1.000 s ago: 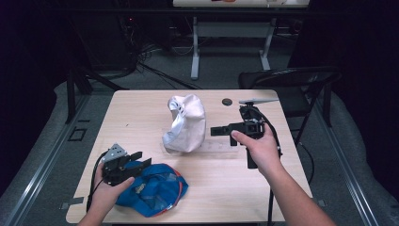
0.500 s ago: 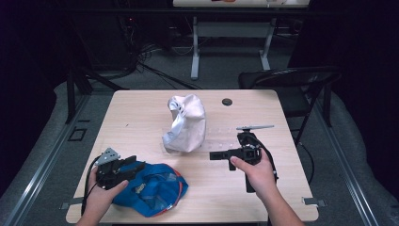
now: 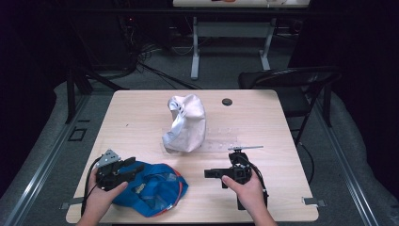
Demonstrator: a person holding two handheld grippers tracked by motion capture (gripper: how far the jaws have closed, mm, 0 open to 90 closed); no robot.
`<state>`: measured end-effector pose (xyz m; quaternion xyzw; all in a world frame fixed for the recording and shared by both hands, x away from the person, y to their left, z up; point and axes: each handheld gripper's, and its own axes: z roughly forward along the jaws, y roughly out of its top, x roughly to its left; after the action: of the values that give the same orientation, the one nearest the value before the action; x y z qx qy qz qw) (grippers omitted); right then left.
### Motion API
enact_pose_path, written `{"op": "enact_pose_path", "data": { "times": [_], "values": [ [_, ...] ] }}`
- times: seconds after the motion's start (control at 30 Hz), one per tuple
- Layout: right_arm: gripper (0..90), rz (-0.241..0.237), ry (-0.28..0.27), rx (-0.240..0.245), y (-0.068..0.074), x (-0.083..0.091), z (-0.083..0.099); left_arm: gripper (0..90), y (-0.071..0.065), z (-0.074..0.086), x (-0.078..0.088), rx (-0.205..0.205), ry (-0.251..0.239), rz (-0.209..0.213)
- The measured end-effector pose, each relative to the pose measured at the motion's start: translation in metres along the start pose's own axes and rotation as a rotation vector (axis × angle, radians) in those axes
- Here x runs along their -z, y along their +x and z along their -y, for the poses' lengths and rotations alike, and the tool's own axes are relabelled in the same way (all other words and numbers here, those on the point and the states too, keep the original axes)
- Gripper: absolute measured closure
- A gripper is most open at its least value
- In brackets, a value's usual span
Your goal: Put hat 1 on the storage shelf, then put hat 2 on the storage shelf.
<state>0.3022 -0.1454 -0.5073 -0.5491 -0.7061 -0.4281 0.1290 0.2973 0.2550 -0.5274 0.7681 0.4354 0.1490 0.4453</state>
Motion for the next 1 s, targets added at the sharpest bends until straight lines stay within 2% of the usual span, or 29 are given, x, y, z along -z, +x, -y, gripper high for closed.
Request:
{"op": "enact_pose_path", "data": {
  "times": [0.07,0.13,0.2,0.33,0.53,0.7,0.83,0.97,1.0],
  "values": [
    [60.3,-0.015,0.026,0.004,-0.003,-0.008,0.004,48.6,0.000,0.001,0.001,0.002,-0.001,-0.002],
    [60.2,-0.012,0.024,-0.005,-0.003,-0.012,0.006,48.4,0.001,0.001,0.001,-0.001,-0.002,-0.005],
    [60.0,-0.018,0.058,-0.011,-0.005,-0.020,0.010,48.2,0.001,0.001,0.002,-0.003,0.001,-0.008],
    [60.0,-0.024,0.071,-0.013,-0.005,-0.029,0.013,48.2,0.001,0.002,0.005,0.007,0.004,-0.002],
    [60.4,-0.041,0.078,-0.016,-0.001,-0.036,0.014,49.3,-0.014,0.000,0.010,-0.010,0.022,0.070],
    [61.4,-0.052,0.087,-0.019,0.003,-0.040,0.019,49.6,-0.027,0.002,0.013,-0.046,0.037,0.109],
    [62.3,-0.053,0.100,-0.019,0.005,-0.045,0.021,49.6,-0.032,0.008,0.010,-0.078,0.062,0.142],
    [62.5,-0.019,0.116,-0.010,0.003,-0.044,0.022,49.6,-0.035,0.011,0.008,-0.073,0.079,0.163],
    [62.5,-0.050,0.097,-0.032,0.001,-0.046,0.023,49.5,-0.036,0.011,0.007,-0.079,0.081,0.167]
  ]
}}
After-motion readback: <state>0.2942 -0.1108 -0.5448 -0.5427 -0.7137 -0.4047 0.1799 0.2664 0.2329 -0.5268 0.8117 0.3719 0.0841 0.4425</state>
